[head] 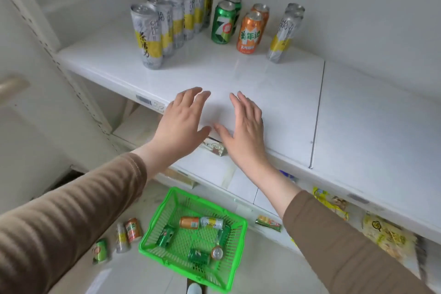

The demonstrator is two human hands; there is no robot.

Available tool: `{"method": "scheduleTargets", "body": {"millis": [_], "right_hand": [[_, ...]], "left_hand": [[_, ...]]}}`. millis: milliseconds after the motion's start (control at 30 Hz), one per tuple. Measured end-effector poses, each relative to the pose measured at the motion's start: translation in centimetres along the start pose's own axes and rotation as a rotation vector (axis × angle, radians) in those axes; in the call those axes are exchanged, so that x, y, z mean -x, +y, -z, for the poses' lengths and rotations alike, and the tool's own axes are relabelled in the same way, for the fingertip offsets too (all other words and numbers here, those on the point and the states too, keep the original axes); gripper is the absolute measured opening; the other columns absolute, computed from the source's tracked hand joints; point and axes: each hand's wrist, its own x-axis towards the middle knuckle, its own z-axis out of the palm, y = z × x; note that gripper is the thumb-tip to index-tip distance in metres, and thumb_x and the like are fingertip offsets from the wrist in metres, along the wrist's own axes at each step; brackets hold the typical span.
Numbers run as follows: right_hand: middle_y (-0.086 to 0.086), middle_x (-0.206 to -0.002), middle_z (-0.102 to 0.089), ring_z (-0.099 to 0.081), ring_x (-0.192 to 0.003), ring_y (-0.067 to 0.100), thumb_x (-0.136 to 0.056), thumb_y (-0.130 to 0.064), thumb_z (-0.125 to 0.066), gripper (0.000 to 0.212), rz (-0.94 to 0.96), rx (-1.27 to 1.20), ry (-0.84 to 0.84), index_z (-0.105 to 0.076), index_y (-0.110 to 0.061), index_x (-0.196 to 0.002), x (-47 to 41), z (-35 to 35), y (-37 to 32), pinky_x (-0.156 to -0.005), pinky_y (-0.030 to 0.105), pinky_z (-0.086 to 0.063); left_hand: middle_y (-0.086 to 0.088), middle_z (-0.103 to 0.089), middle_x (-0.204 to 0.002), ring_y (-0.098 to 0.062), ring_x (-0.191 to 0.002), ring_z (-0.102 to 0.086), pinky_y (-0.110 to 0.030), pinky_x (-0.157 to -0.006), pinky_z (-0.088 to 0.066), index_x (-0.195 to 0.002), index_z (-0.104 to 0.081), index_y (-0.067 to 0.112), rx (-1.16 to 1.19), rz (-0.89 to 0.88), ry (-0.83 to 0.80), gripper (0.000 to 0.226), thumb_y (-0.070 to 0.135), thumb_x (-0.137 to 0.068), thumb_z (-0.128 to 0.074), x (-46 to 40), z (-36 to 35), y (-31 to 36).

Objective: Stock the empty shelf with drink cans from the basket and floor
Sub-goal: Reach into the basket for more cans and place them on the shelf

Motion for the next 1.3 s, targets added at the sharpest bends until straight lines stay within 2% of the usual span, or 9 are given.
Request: {"method": "scheduleTargets", "body": {"millis": [100, 267, 400, 567, 667, 767, 967, 1100, 1300], "right_hand": [[0.006, -0.162, -0.031, -0.027, -0.147, 0.031, -0.091, -0.041, -0.064, 0.071, 0.081, 0.083, -0.017, -0.037, -0.015, -0.151, 5.5, -1.8, -2.0, -0.120, 0.053, -0.025], [0.004, -0.165, -0.025, -0.020, -0.152, 0.029, -0.089, -0.039, -0.066, 0.075, 0.097, 0.156, -0.175, -0.035, -0.018, -0.154, 14.0, -7.8, -1.6, -0.124, 0.056, -0.012], [0.005, -0.164, -0.025, -0.022, -0.150, 0.030, -0.090, -0.036, -0.066, 0.073, 0.032, 0.174, -0.323, -0.035, -0.017, -0.153, 19.8, -13.9, 2.3, -0.124, 0.053, -0.014], [0.012, -0.157, -0.036, -0.033, -0.142, 0.033, -0.087, -0.028, -0.071, 0.070, -0.074, 0.164, -0.462, -0.041, -0.009, -0.148, 26.7, -22.3, 9.4, -0.120, 0.044, -0.026], [0.014, -0.154, -0.039, -0.033, -0.143, 0.033, -0.089, -0.026, -0.070, 0.069, -0.155, 0.155, -0.584, -0.040, -0.006, -0.149, 30.8, -27.7, 13.3, -0.122, 0.042, -0.023], [0.014, -0.151, -0.043, -0.035, -0.141, 0.033, -0.089, -0.026, -0.070, 0.069, -0.216, 0.154, -0.682, -0.040, -0.006, -0.147, 34.1, -33.5, 16.5, -0.120, 0.039, -0.020], [0.014, -0.147, -0.047, -0.037, -0.138, 0.033, -0.091, -0.020, -0.069, 0.063, -0.233, 0.133, -0.821, -0.041, -0.005, -0.145, 36.8, -44.7, 21.0, -0.118, 0.040, -0.026], [0.014, -0.145, -0.047, -0.038, -0.137, 0.031, -0.093, -0.015, -0.064, 0.059, -0.167, 0.167, -0.880, -0.040, -0.006, -0.146, 36.6, -51.7, 23.6, -0.117, 0.040, -0.030], [0.009, -0.147, -0.044, -0.040, -0.136, 0.030, -0.090, -0.009, -0.065, 0.067, -0.120, 0.235, -0.979, -0.035, -0.013, -0.149, 35.8, -60.7, 26.6, -0.113, 0.045, -0.039]], "left_hand": [[-0.009, -0.037, -0.148, -0.031, -0.135, -0.034, -0.045, -0.106, -0.038, -0.144, -0.036, 0.015, -0.016, -0.006, 0.030, 0.077, 0.037, -0.078, -0.069, 6.7, -0.8, -1.4], [-0.009, -0.034, -0.149, -0.031, -0.137, -0.032, -0.044, -0.108, -0.034, -0.145, -0.034, 0.016, -0.011, 0.095, -0.078, 0.082, 0.035, -0.073, -0.069, 16.2, -6.3, -3.9], [-0.010, -0.037, -0.147, -0.032, -0.137, -0.032, -0.046, -0.107, -0.036, -0.145, -0.035, 0.015, 0.011, 0.190, -0.223, 0.083, 0.033, -0.071, -0.069, 22.7, -13.8, -6.2], [-0.012, -0.035, -0.148, -0.034, -0.136, -0.032, -0.046, -0.108, -0.033, -0.147, -0.033, 0.013, 0.023, 0.288, -0.429, 0.086, 0.031, -0.072, -0.071, 29.8, -23.9, -8.2], [-0.011, -0.032, -0.150, -0.033, -0.138, -0.029, -0.045, -0.109, -0.031, -0.150, -0.028, 0.014, 0.003, 0.335, -0.541, 0.086, 0.034, -0.077, -0.069, 33.2, -30.0, -9.2], [-0.010, -0.028, -0.152, -0.031, -0.139, -0.026, -0.044, -0.112, -0.028, -0.152, -0.020, 0.015, -0.015, 0.379, -0.632, 0.089, 0.040, -0.081, -0.067, 35.7, -35.7, -10.5], [-0.010, -0.026, -0.152, -0.031, -0.140, -0.024, -0.045, -0.115, -0.029, -0.153, -0.015, 0.016, -0.012, 0.455, -0.754, 0.090, 0.038, -0.083, -0.067, 37.9, -45.5, -14.4], [-0.010, -0.029, -0.150, -0.030, -0.138, -0.028, -0.044, -0.115, -0.029, -0.152, -0.016, 0.015, -0.040, 0.440, -0.796, 0.087, 0.035, -0.084, -0.066, 37.7, -50.6, -17.2], [-0.010, -0.032, -0.148, -0.029, -0.136, -0.031, -0.043, -0.111, -0.031, -0.149, -0.022, 0.013, -0.080, 0.418, -0.832, 0.081, 0.037, -0.085, -0.064, 36.7, -56.0, -20.7]]}}
